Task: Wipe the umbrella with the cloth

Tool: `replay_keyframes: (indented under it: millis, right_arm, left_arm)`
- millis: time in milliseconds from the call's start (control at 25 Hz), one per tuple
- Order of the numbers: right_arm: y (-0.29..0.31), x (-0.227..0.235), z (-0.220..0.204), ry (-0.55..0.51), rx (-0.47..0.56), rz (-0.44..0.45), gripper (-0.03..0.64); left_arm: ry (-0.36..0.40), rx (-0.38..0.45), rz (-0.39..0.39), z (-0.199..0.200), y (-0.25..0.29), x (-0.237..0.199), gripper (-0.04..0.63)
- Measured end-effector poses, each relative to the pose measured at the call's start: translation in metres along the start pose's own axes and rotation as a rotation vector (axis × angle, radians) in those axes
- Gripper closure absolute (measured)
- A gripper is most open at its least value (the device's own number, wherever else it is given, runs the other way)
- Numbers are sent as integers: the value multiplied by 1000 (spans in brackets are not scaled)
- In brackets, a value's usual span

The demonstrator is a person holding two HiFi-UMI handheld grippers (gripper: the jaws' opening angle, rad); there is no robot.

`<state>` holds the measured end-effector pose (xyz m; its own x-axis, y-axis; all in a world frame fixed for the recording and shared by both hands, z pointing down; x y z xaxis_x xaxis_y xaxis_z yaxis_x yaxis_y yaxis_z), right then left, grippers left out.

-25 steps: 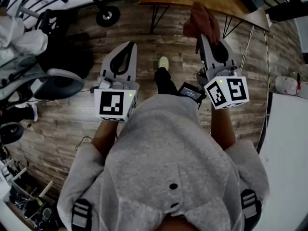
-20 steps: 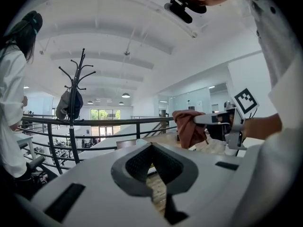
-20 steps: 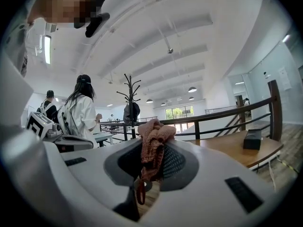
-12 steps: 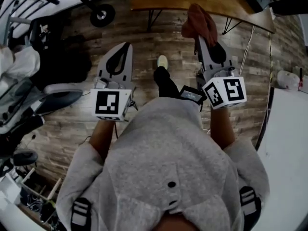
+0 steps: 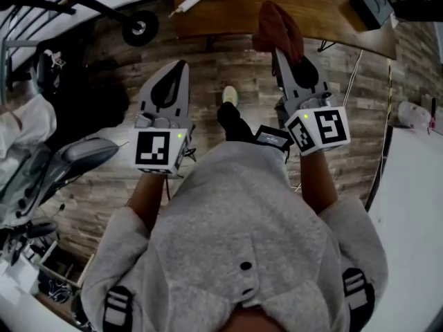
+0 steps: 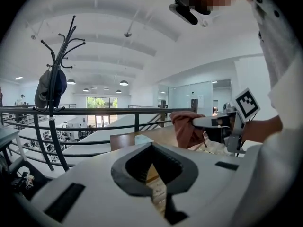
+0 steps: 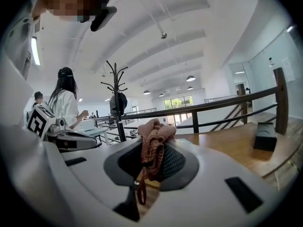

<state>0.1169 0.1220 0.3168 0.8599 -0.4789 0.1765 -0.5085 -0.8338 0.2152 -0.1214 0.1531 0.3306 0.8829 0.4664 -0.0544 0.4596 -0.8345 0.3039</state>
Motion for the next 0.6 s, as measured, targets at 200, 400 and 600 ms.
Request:
replay_keyframes:
  millis: [200,400,600]
  right_arm:
    - [24,28,19,-3,10,19,545]
    - [38,53,35,4,14,23,545]
    - [52,72,46,7,24,41,545]
  left_arm:
    - [-1,-19,9,19,37,-4,581]
    - [9,-28,18,36,64,-2,581]
    - [28,-15,31,53,82,-4,581]
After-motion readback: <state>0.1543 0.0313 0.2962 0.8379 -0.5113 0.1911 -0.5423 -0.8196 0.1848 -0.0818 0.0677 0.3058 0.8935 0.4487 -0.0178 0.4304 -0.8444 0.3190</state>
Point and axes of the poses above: the fingertips, and each gripper's own axes: y forward along the fingers, x to its right, z out of its top, the point moved 7 cm from there along -y, backward along the fingers, and after that the axes turned 1 degree about y, right-handed, at the moved point
